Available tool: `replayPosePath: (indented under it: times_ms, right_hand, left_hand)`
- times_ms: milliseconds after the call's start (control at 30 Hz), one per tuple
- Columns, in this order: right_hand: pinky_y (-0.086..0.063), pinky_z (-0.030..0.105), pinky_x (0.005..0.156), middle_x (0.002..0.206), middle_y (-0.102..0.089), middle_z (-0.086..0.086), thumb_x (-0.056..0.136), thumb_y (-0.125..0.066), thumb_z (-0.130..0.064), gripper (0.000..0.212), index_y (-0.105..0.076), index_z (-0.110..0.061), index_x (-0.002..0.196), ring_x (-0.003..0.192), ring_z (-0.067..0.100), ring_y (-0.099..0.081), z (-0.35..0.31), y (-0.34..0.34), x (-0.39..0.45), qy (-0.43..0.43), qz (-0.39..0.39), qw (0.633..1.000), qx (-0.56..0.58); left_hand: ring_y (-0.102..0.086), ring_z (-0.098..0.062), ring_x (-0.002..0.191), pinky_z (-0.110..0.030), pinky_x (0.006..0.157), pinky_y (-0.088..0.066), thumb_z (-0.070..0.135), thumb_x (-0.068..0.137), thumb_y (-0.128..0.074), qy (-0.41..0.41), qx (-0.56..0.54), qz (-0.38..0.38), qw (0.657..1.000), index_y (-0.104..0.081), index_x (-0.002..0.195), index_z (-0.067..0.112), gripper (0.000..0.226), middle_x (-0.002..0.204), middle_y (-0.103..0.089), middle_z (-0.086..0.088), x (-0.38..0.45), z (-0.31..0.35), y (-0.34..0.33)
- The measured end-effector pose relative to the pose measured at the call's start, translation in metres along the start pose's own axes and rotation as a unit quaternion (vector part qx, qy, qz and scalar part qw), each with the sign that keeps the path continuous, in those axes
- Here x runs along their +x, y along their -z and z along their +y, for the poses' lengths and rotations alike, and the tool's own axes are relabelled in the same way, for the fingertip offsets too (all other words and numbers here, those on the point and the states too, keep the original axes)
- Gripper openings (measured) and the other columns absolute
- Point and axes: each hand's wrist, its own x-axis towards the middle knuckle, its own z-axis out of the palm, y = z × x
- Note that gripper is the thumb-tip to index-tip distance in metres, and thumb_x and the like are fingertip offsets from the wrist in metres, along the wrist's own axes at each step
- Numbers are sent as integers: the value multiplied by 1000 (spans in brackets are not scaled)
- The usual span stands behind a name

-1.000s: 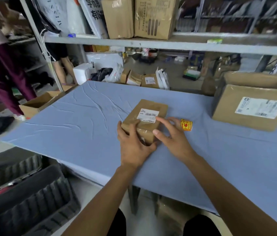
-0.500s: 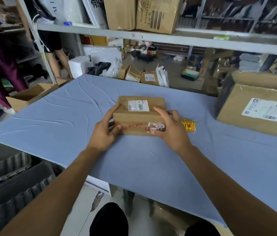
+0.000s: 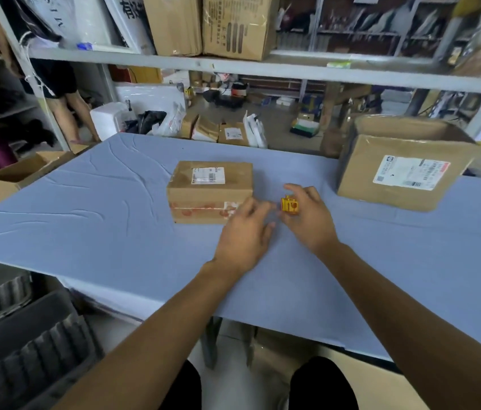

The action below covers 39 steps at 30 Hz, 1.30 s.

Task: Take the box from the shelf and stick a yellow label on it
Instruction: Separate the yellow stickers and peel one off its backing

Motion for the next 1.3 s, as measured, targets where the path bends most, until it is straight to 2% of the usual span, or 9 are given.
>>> replayPosePath:
  times_ms: [67, 200, 400, 567, 700, 900, 1133, 1300]
  right_hand:
    - [-51, 39, 88, 119, -54, 7, 84, -69, -35, 44, -59, -22, 125, 103, 28, -62, 15, 9, -2, -33, 20, 999, -21]
    - [-49, 40, 93, 124, -53, 6, 87, -64, -33, 40, -61, -22, 125, 114, 28, -56, 42, 11, 3, -57, -23, 995, -78]
    - [-41, 43, 104, 136, -49, 10, 89, -59, -45, 55, -53, -17, 136, 126, 33, -44, 60, 1, 32, -79, -54, 991, -98]
    - [-40, 39, 101, 131, -52, 7, 87, -52, -60, 58, -54, -27, 135, 119, 31, -45, 68, -9, 35, -74, -53, 986, -141]
    - [-41, 39, 98, 129, -53, 6, 87, -55, -55, 54, -53, -30, 135, 118, 31, -45, 71, -10, 36, -70, -48, 985, -149]
    - [-42, 39, 99, 130, -52, 5, 87, -57, -53, 50, -54, -34, 133, 119, 30, -45, 72, -11, 36, -70, -53, 985, -145]
    - [-44, 41, 98, 131, -51, 5, 87, -60, -47, 51, -50, -34, 135, 121, 29, -46, 69, -8, 32, -58, -44, 990, -119]
    - [-44, 41, 98, 134, -49, 5, 89, -59, -45, 51, -49, -33, 137, 122, 28, -46, 70, -7, 30, -46, -49, 991, -118]
  left_hand:
    - [-59, -33, 110, -35, 98, -45, 13, 89, -59, 26, -46, -81, 995, -58, 126, 12, 37, 120, -56, -15, 15, 15, -25]
    - [-47, -36, 127, -40, 110, -36, 22, 91, -58, 108, -19, -114, 987, -45, 141, 12, 52, 137, -47, -17, 47, 14, -61]
    - [-34, -40, 134, -48, 112, -32, 33, 97, -47, 136, 79, -143, 977, -37, 146, 17, 53, 149, -38, -14, 85, -12, -89]
    - [-33, -38, 136, -46, 113, -32, 31, 96, -45, 130, 84, -146, 977, -43, 144, 24, 48, 150, -40, -10, 87, -24, -96]
    - [-41, -38, 128, -45, 110, -35, 29, 94, -50, 127, 88, -133, 979, -51, 138, 19, 45, 139, -51, -11, 89, -24, -97]
    - [-39, -36, 129, -42, 111, -34, 30, 95, -50, 145, 93, -131, 976, -55, 134, 12, 43, 138, -52, -12, 89, -23, -98]
    - [-41, -35, 128, -42, 105, -39, 26, 91, -62, 159, 39, -97, 982, -52, 133, 16, 45, 132, -54, -13, 84, -20, -92]
    - [-42, -32, 126, -39, 104, -40, 26, 92, -61, 140, 44, -98, 984, -57, 129, 16, 39, 132, -57, -9, 84, -21, -91]
